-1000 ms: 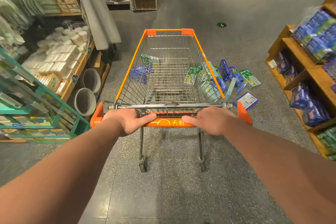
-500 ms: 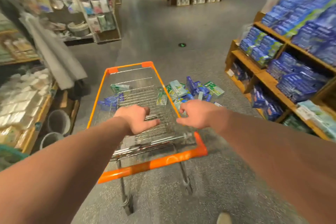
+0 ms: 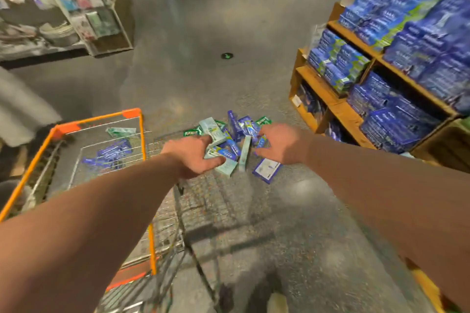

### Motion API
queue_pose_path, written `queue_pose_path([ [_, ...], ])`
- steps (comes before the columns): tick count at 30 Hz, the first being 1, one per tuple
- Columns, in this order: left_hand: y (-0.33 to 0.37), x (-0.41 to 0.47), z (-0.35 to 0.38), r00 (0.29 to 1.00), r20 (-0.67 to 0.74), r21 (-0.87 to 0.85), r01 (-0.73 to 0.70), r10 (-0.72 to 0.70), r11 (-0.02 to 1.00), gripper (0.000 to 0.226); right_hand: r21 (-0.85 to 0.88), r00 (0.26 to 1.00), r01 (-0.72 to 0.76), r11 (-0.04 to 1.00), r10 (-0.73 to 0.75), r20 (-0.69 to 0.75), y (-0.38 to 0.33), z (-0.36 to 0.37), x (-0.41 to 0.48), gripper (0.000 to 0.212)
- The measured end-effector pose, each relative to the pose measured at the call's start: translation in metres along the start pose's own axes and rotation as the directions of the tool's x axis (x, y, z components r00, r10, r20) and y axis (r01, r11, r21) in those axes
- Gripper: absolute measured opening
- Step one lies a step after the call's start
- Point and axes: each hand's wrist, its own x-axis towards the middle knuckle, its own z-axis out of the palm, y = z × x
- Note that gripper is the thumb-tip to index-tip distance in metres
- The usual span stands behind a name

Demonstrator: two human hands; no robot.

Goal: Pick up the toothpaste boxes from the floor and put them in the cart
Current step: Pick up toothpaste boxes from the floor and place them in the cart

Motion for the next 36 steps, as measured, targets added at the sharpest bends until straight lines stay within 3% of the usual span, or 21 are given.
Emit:
queue_pose_path([
  [9,0.031,0.157,0.004,0.993,0.110,0.004,0.051,-0.051,0.999,0.072,0.010,0.988,-0.099,0.995,0.097,0.122,0.128,0.000,0.122,0.048],
  [14,0.020,0.267,0.021,0.989,0.149,0.016,0.002,-0.004,1.000,0.078,0.024,0.982,-0.036,0.999,0.030,0.188,0.178,0.006,0.209,0.027],
  [18,0.015,0.364,0.040,0.985,0.172,-0.066,0.020,-0.008,0.998,0.078,0.018,0.978,0.002,1.000,-0.006,0.209,0.218,0.023,0.298,0.041],
  [20,0.016,0.405,0.052,0.981,0.192,-0.139,0.032,-0.005,0.990,0.091,0.021,0.979,0.017,1.000,-0.021,0.201,0.237,0.034,0.337,0.051],
  [23,0.018,0.460,0.078,0.974,0.226,-0.168,0.042,-0.003,0.985,0.107,0.045,0.973,0.006,0.999,-0.016,0.230,0.265,0.059,0.387,0.050],
  [26,0.021,0.508,0.108,0.967,0.255,-0.167,0.076,-0.031,0.983,0.085,0.071,0.954,0.030,0.997,-0.050,0.295,0.298,0.094,0.434,0.040],
  [29,0.025,0.554,0.146,0.961,0.272,-0.164,0.090,-0.043,0.982,0.063,0.087,0.942,0.032,0.996,-0.059,0.332,0.332,0.129,0.480,0.044],
  [36,0.034,0.656,0.272,0.930,0.335,-0.221,0.231,-0.149,0.948,0.075,0.076,0.933,0.004,0.997,-0.031,0.359,0.385,0.260,0.580,0.043],
])
